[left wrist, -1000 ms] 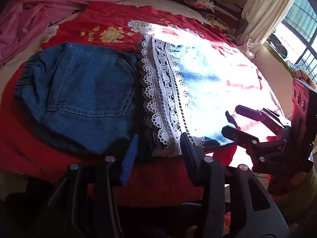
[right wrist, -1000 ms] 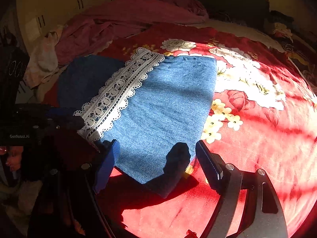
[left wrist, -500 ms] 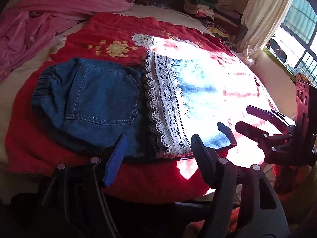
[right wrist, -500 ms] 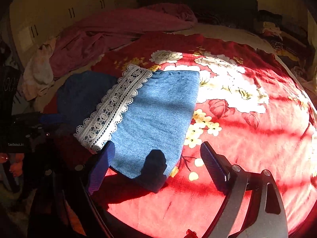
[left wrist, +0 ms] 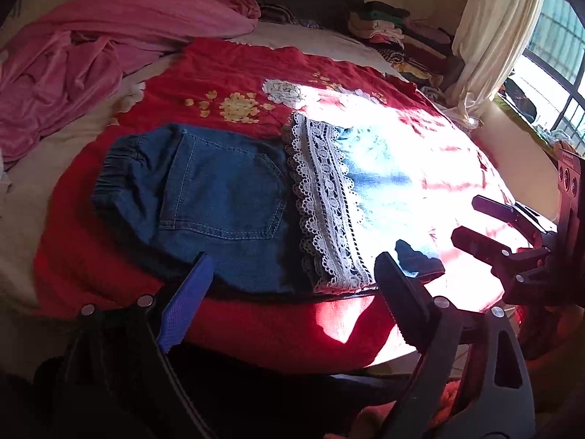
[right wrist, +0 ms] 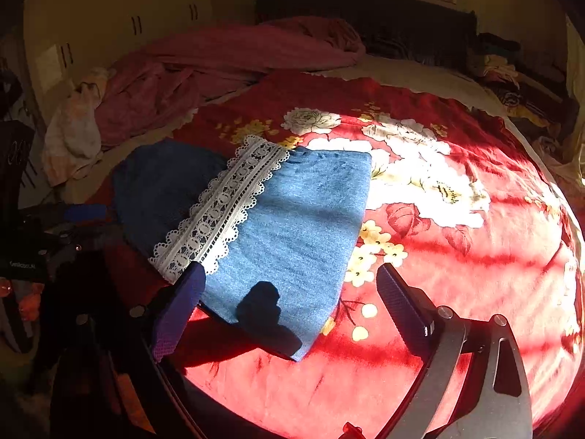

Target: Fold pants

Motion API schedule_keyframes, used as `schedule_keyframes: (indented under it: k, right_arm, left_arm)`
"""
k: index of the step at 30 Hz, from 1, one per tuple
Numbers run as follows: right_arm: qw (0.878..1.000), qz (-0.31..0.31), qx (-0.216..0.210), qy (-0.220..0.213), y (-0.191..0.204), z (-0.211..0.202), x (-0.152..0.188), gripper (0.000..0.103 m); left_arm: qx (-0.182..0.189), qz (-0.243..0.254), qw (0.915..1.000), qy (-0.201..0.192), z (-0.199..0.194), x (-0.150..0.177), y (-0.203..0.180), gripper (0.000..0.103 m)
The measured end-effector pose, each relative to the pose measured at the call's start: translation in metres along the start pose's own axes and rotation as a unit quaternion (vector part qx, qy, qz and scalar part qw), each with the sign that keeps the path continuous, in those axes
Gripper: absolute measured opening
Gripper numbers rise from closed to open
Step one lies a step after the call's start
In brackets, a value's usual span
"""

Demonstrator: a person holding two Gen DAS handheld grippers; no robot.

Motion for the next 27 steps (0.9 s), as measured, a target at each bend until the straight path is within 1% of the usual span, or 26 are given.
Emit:
schedule_keyframes:
  k: [1, 3, 7, 11, 15, 18, 23, 27]
  right_arm:
    - [1.0, -0.003, 0.001, -0.001, 0.002, 0.0, -0.002, 0.094]
    - [1.0, -0.005, 0.001, -0.004, 0.005, -0.001, -0.006, 0.094]
    - [1.0, -0.011, -0.001, -0.011, 0.012, -0.002, -0.014, 0.094]
    - [1.0, -0.025, -0.008, -0.013, 0.023, -0.001, -0.025, 0.094]
    - [0.999, -0.037, -0.018, -0.021, 0.036, 0.001, -0.038, 0.094]
    - [0.998, -0.042, -0.032, -0.021, 0.045, 0.007, -0.049, 0.094]
    - [0.997, -0.057, -0.056, -0.019, 0.066, 0.02, -0.067, 0.094]
    - [0.994, -0.074, -0.076, -0.016, 0.085, 0.035, -0.083, 0.094]
  left_arm:
    - [-0.003, 0.0, 1.0, -0.003, -0.002, 0.0, 0.001, 0.086]
    - [-0.012, 0.002, 0.9999, -0.008, -0.005, -0.002, 0.005, 0.092]
    - [-0.025, -0.004, 0.9995, -0.021, -0.015, -0.006, 0.016, 0.093]
    - [-0.047, -0.013, 0.9981, -0.036, -0.027, -0.007, 0.032, 0.093]
    - [-0.073, -0.038, 0.9955, -0.046, -0.038, -0.008, 0.059, 0.093]
    - [-0.084, -0.061, 0.9932, -0.052, -0.045, -0.004, 0.08, 0.093]
    - [-0.093, -0.094, 0.9898, -0.053, -0.048, 0.003, 0.108, 0.093]
    - [-0.095, -0.113, 0.9878, -0.051, -0.045, 0.008, 0.123, 0.093]
Point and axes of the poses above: each gripper's, at about its wrist camera, not at the fingertips, and z roughly the way its jaws point, y to its left, x to its underside, the point moved 5 cm from there along z, roughly the way its jaws point, and after that the axes turned 8 degrees about x, right-handed, at the moved point
